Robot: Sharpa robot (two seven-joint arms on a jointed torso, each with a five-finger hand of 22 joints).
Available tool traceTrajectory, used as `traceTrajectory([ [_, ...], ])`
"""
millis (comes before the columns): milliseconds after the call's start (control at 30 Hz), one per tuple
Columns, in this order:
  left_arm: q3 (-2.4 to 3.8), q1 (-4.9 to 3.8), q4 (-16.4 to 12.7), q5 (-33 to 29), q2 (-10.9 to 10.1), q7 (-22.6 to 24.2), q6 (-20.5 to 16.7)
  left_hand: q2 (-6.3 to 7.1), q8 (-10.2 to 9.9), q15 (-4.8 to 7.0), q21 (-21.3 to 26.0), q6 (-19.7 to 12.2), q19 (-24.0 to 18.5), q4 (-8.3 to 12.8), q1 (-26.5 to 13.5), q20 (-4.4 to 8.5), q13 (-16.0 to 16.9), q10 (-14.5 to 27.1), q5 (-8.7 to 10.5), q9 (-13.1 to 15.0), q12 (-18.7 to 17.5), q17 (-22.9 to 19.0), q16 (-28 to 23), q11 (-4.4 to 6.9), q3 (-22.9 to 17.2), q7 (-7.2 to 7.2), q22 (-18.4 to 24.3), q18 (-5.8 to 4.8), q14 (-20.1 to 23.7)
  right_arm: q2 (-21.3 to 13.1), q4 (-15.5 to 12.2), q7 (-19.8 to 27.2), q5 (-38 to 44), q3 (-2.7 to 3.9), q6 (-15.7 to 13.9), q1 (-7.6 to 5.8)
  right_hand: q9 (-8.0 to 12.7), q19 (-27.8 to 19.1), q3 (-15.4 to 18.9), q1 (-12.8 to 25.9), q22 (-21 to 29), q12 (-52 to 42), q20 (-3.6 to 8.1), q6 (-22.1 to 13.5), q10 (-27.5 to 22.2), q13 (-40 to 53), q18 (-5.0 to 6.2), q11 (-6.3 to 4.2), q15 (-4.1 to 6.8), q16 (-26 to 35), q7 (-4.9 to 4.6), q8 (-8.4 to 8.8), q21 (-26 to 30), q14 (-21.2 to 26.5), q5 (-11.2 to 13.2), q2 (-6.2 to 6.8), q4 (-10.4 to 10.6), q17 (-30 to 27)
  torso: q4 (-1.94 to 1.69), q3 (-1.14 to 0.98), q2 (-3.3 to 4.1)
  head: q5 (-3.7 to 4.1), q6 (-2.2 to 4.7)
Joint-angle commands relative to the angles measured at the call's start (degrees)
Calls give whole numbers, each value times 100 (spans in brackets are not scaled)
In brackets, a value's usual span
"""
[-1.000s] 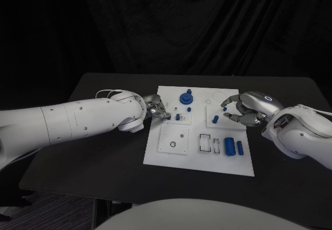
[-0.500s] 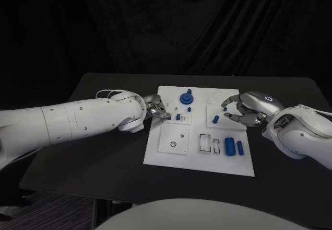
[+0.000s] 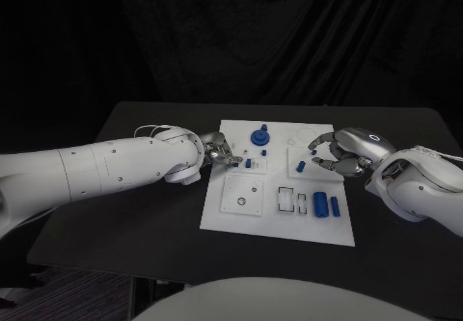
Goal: Assemble the parts on the task board
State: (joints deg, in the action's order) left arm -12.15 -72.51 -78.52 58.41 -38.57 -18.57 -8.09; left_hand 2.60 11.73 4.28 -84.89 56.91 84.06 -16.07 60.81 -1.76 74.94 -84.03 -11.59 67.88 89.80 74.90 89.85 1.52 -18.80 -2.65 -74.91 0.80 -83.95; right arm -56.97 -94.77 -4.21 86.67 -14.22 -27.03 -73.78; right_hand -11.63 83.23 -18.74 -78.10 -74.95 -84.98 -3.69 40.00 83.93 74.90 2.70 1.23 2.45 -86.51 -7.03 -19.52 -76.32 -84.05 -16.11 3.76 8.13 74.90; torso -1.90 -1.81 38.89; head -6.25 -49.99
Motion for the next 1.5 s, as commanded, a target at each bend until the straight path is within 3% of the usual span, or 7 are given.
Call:
traceTrajectory([
  [33,0,18,19,1,12,121,198,-21,-40,-29,35,-27,401,-25,-56,-48,1506,-597,28,-10,20,1510,15,-54,76,-30,-1349,40,-605,-1,-5,-93,10,3,18,8,8,-26,-31,-28,-1064,15,-26,35,23,771,61,5,-7,27,-6,22,24,-430,-15,-31,-8,1033,3,-4,-3,2,-1],
  [767,0,20,53,1,-1,283,-43,-671,149,-25,29,-37,405,-87,-988,-51,1506,-597,-18,228,20,1510,15,-43,936,-9,-1351,39,-605,1,-1,-99,10,3,33,9,8,-26,-31,-28,-1064,15,-26,35,23,771,61,5,-7,27,-6,22,24,-430,-15,-31,-8,1033,-5,3,2,-27,-1],
  [933,0,21,119,2,-30,1501,-937,-778,300,-40,-23,-200,420,-71,-1186,-61,1506,-597,132,413,20,1510,15,-60,1314,-28,-1367,27,-605,-8,-6,-95,10,3,19,9,8,-26,-31,-28,-1064,15,-26,35,23,771,61,5,-7,27,-6,22,24,-430,-15,-31,-8,1033,-3,2,1,-27,-1],
  [1033,0,21,200,110,-55,2392,-1633,-647,451,-117,-10,-683,396,-79,-374,-120,1506,-597,-458,660,20,1510,15,-136,1410,-117,-1362,31,-605,-20,-16,-88,10,3,-3,9,8,-26,-31,-28,-1064,15,-26,35,23,771,61,5,-7,27,-6,22,24,-430,-15,-31,-8,1033,-5,0,0,-19,-1],
  [1233,0,20,352,610,-93,3498,-2352,-496,573,-184,71,-1057,341,-50,285,-189,1436,-470,-739,771,-128,1510,15,-206,1502,-181,-1335,51,-605,-58,-39,-82,10,3,-43,8,8,-26,-31,-28,-1064,15,-26,35,23,771,61,5,-7,27,-6,22,24,-430,-15,-31,-8,1033,-6,-2,1,-6,-1],
  [1433,0,20,528,887,-95,4410,-2362,-333,432,-420,958,-2105,-317,-77,1447,-365,852,1033,-654,643,-1528,1510,15,-399,1303,-411,-1080,228,-605,-95,-63,-55,-19,4,-111,8,8,-26,-31,-28,-1064,15,-26,35,23,771,61,5,-7,27,-6,22,24,-430,-15,-31,-8,1033,-1,-2,1,-13,-1],
  [1500,0,20,591,1020,-77,4539,-2164,-275,446,-559,1728,-2457,-1072,-44,2076,-483,227,2902,-660,540,-3077,1409,-78,-575,986,-497,-863,330,-401,-99,-67,-44,-25,4,-132,8,30,-24,-42,-9,-1065,15,-25,48,22,769,61,4,-6,26,-7,26,27,-429,-14,-29,-19,1033,-4,1,5,-16,-1],
])
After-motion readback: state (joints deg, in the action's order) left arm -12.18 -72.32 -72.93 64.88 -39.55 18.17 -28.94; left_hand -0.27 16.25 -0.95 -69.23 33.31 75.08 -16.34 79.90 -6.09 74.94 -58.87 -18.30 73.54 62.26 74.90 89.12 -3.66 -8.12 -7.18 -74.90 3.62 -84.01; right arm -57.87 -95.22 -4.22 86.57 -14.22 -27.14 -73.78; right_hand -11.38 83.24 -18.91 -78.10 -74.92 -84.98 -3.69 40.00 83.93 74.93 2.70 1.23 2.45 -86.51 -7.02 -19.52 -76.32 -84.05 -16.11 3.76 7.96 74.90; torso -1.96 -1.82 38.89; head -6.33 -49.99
